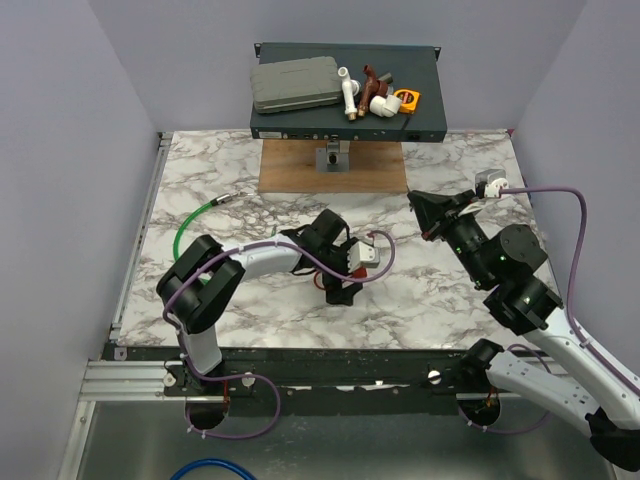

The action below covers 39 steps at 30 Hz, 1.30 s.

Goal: Unlock with the key
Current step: Pick up the lock from the center of the board.

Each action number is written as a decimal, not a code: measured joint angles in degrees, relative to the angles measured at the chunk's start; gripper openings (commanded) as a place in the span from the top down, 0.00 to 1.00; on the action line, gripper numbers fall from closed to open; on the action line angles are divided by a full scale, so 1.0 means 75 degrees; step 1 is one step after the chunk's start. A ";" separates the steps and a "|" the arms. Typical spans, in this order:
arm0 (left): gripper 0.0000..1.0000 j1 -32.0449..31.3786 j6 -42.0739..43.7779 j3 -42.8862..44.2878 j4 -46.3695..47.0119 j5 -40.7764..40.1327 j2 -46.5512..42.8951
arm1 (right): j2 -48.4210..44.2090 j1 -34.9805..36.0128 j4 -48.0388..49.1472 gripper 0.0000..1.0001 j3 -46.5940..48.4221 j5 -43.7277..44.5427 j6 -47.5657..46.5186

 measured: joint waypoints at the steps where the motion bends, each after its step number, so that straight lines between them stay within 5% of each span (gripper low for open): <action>1: 0.02 -0.0003 0.0026 0.0000 -0.0058 0.0041 -0.0020 | 0.0000 0.0000 0.0000 0.99 0.0000 0.0000 0.0000; 25: 0.01 0.0082 -0.0256 0.1078 0.0152 -0.0152 0.0711 | -0.0015 0.0000 -0.0085 0.99 0.0070 0.0087 -0.0026; 39: 0.30 0.0198 -0.0230 0.0554 0.1110 -0.0493 0.0915 | -0.0029 0.0000 -0.0414 0.99 0.0379 0.0210 -0.0207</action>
